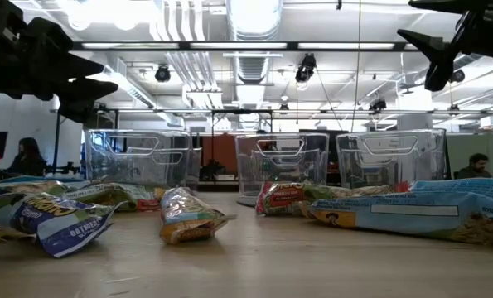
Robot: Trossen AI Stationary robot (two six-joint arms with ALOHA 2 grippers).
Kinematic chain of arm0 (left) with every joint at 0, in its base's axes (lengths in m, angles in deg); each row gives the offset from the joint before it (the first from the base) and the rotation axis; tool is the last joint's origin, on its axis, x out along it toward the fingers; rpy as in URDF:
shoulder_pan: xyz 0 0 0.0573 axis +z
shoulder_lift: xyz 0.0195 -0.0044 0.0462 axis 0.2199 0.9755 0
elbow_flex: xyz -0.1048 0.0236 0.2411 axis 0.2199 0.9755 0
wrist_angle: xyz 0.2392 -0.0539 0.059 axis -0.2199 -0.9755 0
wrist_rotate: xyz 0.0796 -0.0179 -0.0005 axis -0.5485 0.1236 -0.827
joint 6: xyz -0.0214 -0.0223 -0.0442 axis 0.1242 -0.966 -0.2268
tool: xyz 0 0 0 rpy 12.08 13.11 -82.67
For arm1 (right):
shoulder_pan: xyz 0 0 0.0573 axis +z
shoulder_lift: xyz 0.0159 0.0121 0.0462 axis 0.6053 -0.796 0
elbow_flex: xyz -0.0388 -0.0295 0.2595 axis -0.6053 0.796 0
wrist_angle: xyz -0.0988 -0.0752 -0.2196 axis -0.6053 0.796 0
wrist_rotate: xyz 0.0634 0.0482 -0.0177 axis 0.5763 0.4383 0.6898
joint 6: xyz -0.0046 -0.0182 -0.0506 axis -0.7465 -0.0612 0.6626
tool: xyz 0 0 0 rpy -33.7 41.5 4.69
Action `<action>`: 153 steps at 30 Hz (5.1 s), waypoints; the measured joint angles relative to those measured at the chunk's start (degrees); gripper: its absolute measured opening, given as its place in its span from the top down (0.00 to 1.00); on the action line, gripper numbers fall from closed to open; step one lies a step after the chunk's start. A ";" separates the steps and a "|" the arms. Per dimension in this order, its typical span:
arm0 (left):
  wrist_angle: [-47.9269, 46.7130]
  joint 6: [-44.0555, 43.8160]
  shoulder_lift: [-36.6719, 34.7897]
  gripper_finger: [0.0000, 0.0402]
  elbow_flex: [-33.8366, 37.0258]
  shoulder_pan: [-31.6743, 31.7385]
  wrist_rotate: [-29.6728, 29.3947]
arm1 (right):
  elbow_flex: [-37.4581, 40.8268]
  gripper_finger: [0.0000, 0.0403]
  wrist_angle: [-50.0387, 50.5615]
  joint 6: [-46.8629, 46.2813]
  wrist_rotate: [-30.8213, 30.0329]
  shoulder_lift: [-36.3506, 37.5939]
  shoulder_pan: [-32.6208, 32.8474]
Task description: Pick and place Granola Bars by type
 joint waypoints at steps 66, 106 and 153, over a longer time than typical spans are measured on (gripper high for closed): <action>-0.07 0.00 0.00 0.52 0.00 0.02 0.00 | -42.94 0.44 73.06 -32.37 37.04 -81.42 23.60; 0.02 -0.02 0.00 0.52 0.00 0.00 0.00 | -42.90 0.95 75.90 -62.41 4.71 -57.53 28.14; 0.00 -0.01 0.00 0.52 0.00 0.00 0.00 | -43.11 0.91 74.43 -57.20 15.12 -69.85 30.74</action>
